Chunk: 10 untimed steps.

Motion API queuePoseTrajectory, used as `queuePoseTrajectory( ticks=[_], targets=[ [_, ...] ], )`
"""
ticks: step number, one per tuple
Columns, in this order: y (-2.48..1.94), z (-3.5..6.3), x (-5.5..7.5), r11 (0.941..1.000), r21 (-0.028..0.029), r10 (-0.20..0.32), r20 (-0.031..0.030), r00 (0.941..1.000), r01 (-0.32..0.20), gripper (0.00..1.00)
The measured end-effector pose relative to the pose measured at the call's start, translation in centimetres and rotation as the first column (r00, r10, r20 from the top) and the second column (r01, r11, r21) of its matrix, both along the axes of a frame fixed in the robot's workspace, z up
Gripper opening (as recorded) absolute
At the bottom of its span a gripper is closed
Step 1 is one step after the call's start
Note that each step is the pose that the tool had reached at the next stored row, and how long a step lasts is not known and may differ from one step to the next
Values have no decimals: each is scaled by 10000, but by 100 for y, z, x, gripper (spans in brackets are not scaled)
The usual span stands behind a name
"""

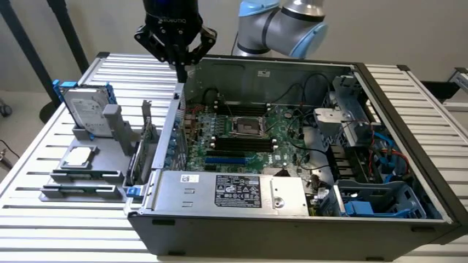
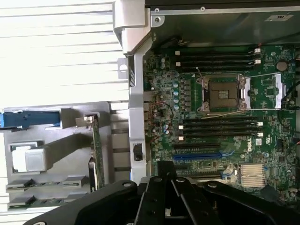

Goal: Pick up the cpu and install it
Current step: 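Reach for the cpu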

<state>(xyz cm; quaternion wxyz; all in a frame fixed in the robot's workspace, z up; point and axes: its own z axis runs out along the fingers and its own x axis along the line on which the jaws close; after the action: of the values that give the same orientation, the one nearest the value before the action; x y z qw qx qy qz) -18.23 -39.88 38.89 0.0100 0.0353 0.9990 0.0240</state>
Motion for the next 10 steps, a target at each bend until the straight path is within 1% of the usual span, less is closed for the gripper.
queuePoseTrajectory(
  ticks=[10],
  targets=[
    [0,-86,-455,10000,-4,-1,-17,10000,1,11]
  ],
)
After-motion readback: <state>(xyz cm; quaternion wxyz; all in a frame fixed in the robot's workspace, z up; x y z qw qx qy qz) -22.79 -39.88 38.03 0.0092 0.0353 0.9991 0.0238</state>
